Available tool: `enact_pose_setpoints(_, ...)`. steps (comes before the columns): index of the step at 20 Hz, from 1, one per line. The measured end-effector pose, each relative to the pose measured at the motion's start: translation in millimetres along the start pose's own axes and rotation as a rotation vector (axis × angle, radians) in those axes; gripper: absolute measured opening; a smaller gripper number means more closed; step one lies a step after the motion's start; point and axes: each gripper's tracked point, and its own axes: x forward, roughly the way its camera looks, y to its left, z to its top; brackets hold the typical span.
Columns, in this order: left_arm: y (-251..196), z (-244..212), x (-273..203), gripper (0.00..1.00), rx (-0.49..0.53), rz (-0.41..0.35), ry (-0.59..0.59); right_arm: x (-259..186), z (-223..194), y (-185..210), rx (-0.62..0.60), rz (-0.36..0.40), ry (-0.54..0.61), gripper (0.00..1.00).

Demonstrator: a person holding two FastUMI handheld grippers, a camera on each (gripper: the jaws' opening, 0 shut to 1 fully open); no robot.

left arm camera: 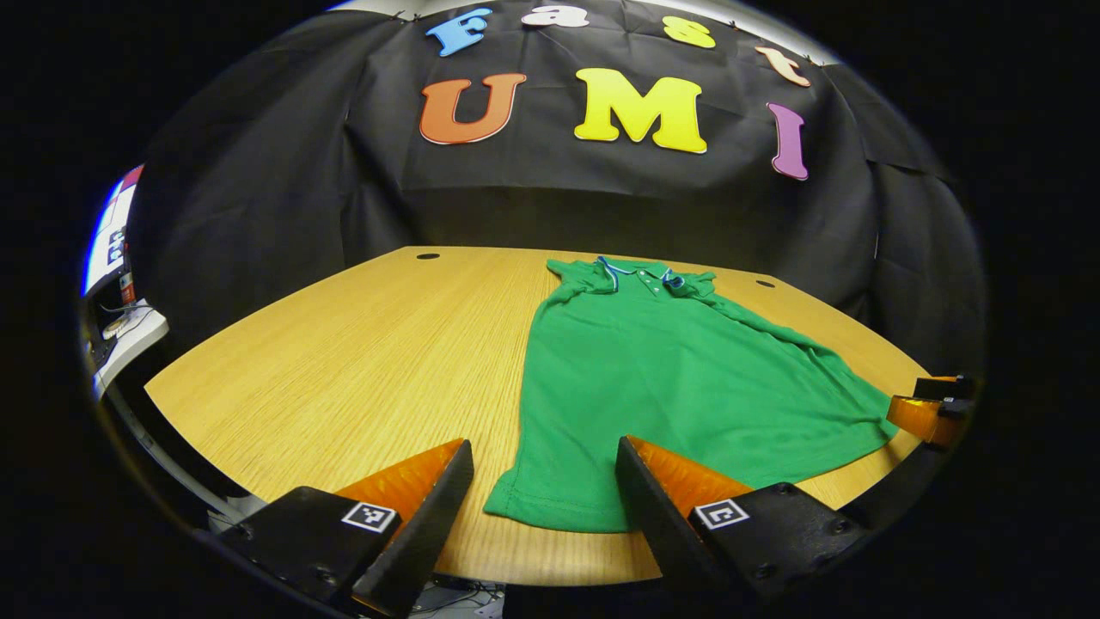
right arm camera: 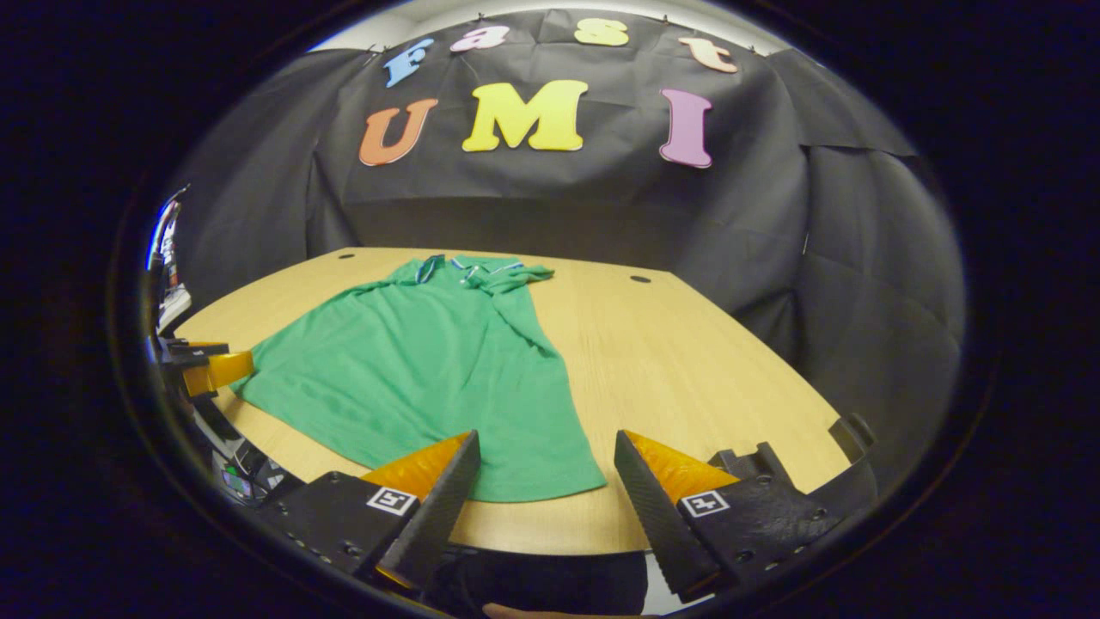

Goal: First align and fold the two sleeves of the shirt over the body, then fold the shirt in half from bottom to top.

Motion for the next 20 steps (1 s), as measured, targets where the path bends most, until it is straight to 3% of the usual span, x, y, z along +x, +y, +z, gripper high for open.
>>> enact_pose_setpoints(2,-5.2,2.1,-6.9,1.0,0.008,0.007,-0.016,2.0,-5.5,4.6,-0.005,0.021,0.008,0.97)
enact_pose_setpoints(6,-3.3,1.7,-3.3,0.99,0.037,0.023,-0.031,5.7,-11.1,14.5,0.057,0.082,0.013,0.88)
enact_pose_setpoints(7,-6.3,1.6,-1.1,0.89,0.041,0.013,-0.033,7.7,-12.2,16.5,0.092,0.091,0.014,0.72)
enact_pose_setpoints(8,-8.7,2.9,0.7,0.68,0.05,0.003,-0.032,8.7,-10.2,12.6,0.096,0.077,0.008,0.62)
enact_pose_setpoints(9,-12.2,3.4,1.6,0.58,0.062,-0.013,-0.033,10.8,-9.9,14.7,0.081,0.082,0.009,0.38)
enact_pose_setpoints(10,-16.2,3.3,1.9,0.51,0.078,-0.027,-0.032,13.3,-8.5,16.2,0.07,0.081,0.005,0.29)
enact_pose_setpoints(11,-21.7,2.8,1.8,0.38,0.088,-0.047,-0.031,13.7,-7.4,16.9,0.059,0.074,0.005,0.11)
enact_pose_setpoints(12,-22.3,4.7,0.8,0.29,0.089,-0.053,-0.035,13.3,-6.9,17.8,0.039,0.068,0.001,0.08)
enact_pose_setpoints(13,-22.0,5.2,0.9,0.13,0.086,-0.054,-0.038,13.3,-4.6,17.1,0.035,0.062,0.001,0.07)
enact_pose_setpoints(15,-22.6,9.5,1.2,0.1,0.07,-0.052,-0.046,9.2,0.5,19.1,0.035,0.07,-0.004,0.01)
enact_pose_setpoints(20,-25.2,45.7,-6.3,0.09,0.047,-0.066,-0.108,-7.5,33.9,19.2,0.018,0.092,-0.087,0.0)
